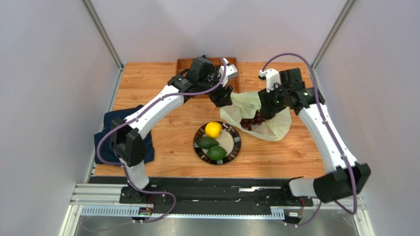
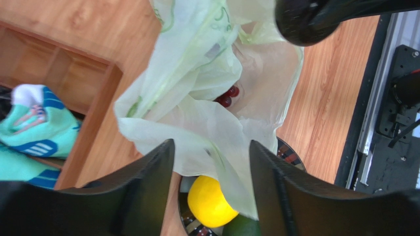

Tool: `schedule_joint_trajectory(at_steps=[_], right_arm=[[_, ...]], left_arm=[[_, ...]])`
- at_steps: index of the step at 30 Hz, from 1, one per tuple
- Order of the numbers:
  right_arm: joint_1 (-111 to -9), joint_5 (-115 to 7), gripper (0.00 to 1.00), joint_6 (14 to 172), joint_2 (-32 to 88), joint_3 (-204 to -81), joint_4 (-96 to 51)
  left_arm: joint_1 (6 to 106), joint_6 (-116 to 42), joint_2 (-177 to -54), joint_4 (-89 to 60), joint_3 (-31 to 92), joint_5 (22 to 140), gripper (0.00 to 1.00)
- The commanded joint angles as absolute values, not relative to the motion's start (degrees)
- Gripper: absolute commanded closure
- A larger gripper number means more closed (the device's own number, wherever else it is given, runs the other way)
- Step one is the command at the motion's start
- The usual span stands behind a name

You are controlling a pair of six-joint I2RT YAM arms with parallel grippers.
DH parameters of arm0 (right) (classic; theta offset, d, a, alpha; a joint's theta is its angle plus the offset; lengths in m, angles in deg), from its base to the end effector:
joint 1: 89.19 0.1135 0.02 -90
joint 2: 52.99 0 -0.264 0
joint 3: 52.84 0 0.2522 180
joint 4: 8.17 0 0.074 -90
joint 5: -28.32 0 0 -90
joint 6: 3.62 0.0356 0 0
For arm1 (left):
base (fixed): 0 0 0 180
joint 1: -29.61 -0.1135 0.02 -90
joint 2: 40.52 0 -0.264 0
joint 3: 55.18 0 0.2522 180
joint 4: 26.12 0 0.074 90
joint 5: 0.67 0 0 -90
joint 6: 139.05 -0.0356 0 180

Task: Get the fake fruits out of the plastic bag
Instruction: Take out the fake fruit from the plastic bag.

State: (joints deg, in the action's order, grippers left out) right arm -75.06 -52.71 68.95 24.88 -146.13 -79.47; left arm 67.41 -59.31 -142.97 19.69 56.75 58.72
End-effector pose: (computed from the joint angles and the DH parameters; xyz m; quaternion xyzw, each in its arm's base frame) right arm 0.2594 0.0710 0.3483 -0.2813 0.9109 0.0663 0.2945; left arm 0.3128 -0.2656 0.3508 0.4593 0.7375 -0.3324 0.3668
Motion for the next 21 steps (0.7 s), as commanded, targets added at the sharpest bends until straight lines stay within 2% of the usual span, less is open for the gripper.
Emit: schedule_joint_trajectory(at_steps=[1, 2, 4, 5, 10, 17, 21], right_arm=[[-70.6, -45.9, 0.63, 68.3, 17.6, -152.3, -87.2], [-69.0, -45.3, 0.63, 67.9, 16.5, -152.5, -87.7], [-62.9, -43.9, 0.61, 66.1, 13.9, -152.6, -87.8], [-60.3, -43.7, 0.61, 65.0, 13.4, -152.6, -88.1], [-46.1, -41.1, 0.60, 61.4, 16.6, -153.4, -87.3], [-43.3, -36.5, 0.61, 55.1, 30.1, -157.8, -85.3], [-43.2, -35.1, 0.63, 55.3, 34.7, -159.1, -87.2]], left_arm=[[67.4, -60.8, -135.2, 19.6, 62.0, 63.6, 0.29], [67.2, -60.9, -133.1, 19.7, 62.3, 64.8, 0.23], [66.8, -60.9, -131.0, 19.9, 62.2, 68.3, 0.21], [66.2, -60.8, -128.5, 19.9, 61.9, 69.7, 0.16], [62.7, -61.4, -120.8, 19.9, 53.3, 76.8, 0.13], [53.2, -58.7, -109.8, 20.6, 40.0, 71.4, 0.15], [47.9, -56.5, -105.7, 20.7, 37.2, 66.2, 0.17]])
